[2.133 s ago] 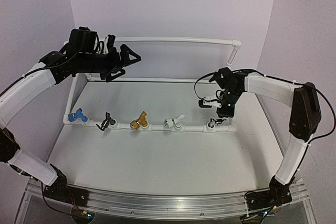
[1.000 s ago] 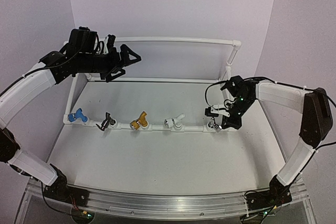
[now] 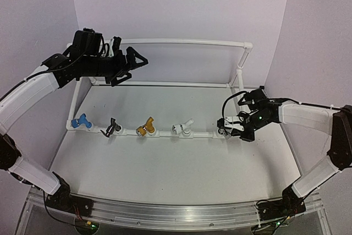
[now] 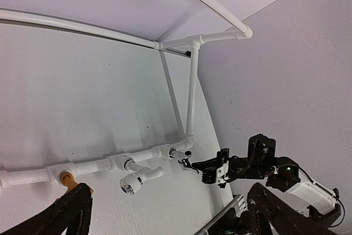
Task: Install the water faucets
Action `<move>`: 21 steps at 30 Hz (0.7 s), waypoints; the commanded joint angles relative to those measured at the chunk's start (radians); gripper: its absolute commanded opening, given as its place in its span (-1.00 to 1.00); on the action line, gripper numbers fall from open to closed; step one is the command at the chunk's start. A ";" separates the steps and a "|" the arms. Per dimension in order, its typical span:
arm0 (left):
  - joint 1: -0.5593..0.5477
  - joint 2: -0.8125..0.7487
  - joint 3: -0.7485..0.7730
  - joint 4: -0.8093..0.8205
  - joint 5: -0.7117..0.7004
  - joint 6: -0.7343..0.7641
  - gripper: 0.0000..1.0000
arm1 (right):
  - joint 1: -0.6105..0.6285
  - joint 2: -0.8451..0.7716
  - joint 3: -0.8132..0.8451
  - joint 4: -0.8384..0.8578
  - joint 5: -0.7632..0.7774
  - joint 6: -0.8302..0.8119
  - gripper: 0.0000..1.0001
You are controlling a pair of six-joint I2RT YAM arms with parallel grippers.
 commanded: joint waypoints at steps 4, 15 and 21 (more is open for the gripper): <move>0.005 -0.014 0.041 0.034 -0.001 -0.006 0.95 | 0.032 -0.022 -0.026 0.020 -0.022 -0.003 -1.00; 0.005 -0.017 0.030 0.039 -0.001 -0.008 0.94 | 0.124 -0.026 -0.058 0.123 0.030 0.068 -1.00; 0.005 -0.019 0.033 0.036 -0.003 -0.005 0.94 | 0.164 0.003 -0.052 0.195 0.079 0.112 -1.00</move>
